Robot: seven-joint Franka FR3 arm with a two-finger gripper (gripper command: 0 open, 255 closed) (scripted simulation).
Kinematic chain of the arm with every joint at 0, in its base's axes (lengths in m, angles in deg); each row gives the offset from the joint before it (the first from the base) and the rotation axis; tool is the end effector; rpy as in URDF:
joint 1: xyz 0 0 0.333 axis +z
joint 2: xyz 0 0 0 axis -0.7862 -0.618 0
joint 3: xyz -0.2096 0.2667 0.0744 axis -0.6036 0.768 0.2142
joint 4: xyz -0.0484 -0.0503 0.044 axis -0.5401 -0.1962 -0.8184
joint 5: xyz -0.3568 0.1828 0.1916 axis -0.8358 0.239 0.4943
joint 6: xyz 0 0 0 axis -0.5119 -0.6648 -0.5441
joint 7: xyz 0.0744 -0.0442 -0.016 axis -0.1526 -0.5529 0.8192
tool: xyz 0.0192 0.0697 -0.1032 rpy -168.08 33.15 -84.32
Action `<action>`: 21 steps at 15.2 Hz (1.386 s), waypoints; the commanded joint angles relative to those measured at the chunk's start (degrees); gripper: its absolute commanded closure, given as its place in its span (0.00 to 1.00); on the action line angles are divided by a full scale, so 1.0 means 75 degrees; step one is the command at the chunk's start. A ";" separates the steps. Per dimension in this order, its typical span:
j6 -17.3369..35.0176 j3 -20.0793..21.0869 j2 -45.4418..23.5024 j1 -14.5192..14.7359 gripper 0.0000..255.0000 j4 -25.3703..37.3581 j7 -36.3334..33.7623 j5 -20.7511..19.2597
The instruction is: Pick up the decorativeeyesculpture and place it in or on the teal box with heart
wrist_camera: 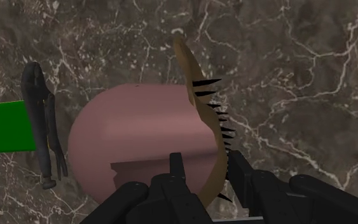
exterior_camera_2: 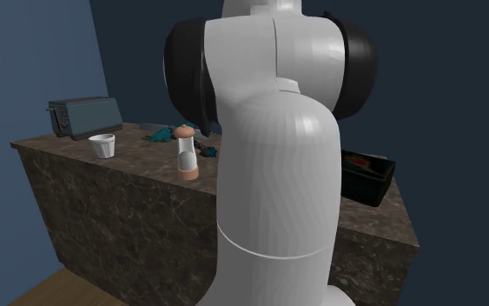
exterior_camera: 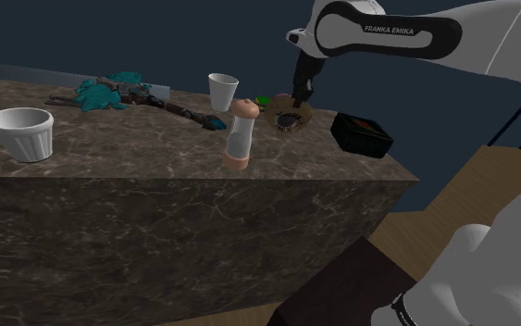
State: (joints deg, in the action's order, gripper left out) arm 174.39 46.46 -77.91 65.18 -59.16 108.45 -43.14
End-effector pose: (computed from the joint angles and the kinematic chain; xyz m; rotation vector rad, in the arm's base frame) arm 0.6385 0.0138 0.6047 2.4921 1.4351 0.1266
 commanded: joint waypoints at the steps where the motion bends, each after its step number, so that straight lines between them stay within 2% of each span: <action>1: -0.0239 0.0006 0.0012 0.0007 1.00 0.0247 0.0037 0.0011; 12: -0.1432 0.0003 -0.0302 0.0002 1.00 0.1773 0.0283 0.0118; 21: -0.2530 -0.0022 -0.0813 -0.0037 1.00 0.3399 0.0524 0.0234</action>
State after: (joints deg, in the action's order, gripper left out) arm 156.58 46.30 -83.48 64.91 -35.49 112.20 -41.47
